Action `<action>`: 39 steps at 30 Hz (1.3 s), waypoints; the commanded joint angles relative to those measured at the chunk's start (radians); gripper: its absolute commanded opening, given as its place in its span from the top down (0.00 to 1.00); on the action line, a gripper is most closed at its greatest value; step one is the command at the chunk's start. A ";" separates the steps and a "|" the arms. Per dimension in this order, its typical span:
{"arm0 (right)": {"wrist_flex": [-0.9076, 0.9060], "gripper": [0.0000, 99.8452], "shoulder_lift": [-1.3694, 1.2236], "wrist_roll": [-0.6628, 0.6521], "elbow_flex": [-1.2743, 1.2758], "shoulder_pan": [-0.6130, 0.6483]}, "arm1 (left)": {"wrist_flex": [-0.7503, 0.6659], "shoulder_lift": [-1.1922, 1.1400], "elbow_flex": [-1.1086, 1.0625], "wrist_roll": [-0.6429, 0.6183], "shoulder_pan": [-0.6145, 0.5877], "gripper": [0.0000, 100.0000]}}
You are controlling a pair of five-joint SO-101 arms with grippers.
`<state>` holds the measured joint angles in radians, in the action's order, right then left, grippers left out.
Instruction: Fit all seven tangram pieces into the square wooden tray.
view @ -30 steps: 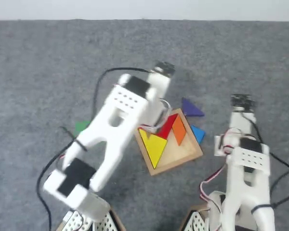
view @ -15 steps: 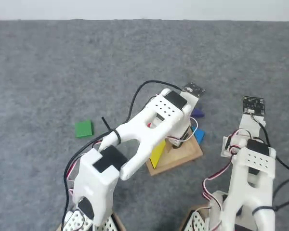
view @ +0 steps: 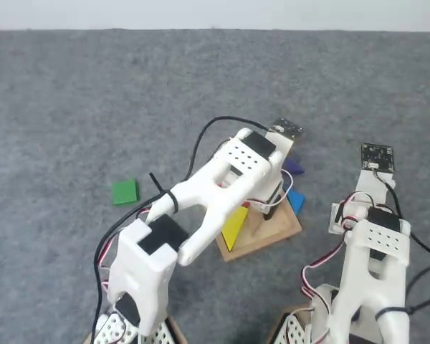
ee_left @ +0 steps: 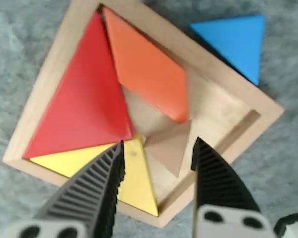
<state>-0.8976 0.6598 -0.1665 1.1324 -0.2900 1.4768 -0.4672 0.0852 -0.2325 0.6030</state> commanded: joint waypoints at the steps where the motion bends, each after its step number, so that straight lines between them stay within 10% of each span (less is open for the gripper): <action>1: 0.016 0.83 0.010 -0.005 -0.032 -0.007 | -0.040 0.002 0.035 0.002 -0.029 0.79; 17: 0.016 0.82 0.010 -0.005 -0.032 -0.005 | -0.054 0.054 0.053 0.135 -0.061 0.81; 27: 0.016 0.82 0.010 -0.005 -0.032 -0.005 | -0.224 0.427 -0.486 0.261 0.087 0.81; 39: 0.015 0.82 0.010 -0.005 -0.032 0.030 | -0.273 0.192 -0.343 0.301 -0.041 0.81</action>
<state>-0.8976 0.6598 -0.1665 1.1324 -0.2731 1.2236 -0.2110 -0.3705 0.0560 0.5861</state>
